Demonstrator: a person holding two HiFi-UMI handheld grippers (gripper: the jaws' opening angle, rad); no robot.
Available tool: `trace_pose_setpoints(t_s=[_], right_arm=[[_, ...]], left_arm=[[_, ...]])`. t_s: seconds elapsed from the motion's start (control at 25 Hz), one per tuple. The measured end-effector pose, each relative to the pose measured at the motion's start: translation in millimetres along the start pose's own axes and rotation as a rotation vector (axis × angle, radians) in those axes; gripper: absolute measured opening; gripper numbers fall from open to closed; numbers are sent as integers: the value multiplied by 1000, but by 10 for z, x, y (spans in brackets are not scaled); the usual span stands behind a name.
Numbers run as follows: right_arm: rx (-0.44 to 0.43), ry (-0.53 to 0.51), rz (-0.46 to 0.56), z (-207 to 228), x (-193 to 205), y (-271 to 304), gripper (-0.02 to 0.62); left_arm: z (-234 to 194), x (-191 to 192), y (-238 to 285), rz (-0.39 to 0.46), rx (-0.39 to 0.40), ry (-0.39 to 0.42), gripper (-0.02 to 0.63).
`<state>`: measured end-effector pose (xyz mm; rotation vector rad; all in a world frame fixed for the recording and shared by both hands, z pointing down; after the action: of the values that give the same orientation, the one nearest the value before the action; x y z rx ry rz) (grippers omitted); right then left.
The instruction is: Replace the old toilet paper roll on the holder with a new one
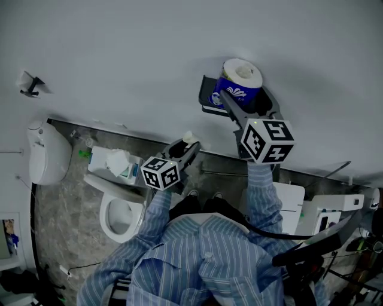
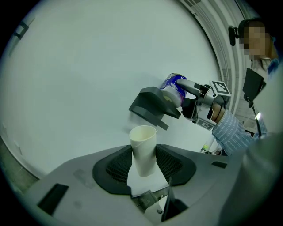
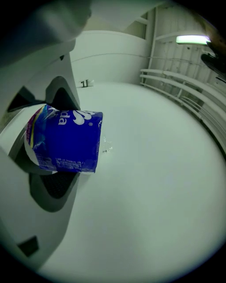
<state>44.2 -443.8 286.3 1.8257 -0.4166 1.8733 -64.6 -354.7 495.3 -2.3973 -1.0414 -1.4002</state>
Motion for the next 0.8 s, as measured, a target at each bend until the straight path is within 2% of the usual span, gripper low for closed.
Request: trace_pose_setpoints(t_s=[0.2, 0.4, 0.64, 0.8], right_arm=[[2, 47, 81, 98, -202, -375, 422], [17, 209, 143, 454, -200, -938, 422], [142, 334, 151, 757, 117, -1181, 420], [183, 482, 135, 945, 492, -1368, 420]], left_arm=[[104, 71, 69, -12, 21, -15, 172], [371, 214, 210, -38, 55, -1, 172], [238, 189, 245, -65, 84, -11, 172], [351, 245, 290, -78, 96, -6, 172]])
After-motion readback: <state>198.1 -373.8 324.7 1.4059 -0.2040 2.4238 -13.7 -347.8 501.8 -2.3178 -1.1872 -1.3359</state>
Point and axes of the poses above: the fingertips, and each gripper's own axes: y forward along the fingers, z to its right, x out of its underside, the point moved 1 cm from there along -y, backward along the fingers, and after that the axes turned 3 degrees about -x, right-handed, at the moved point
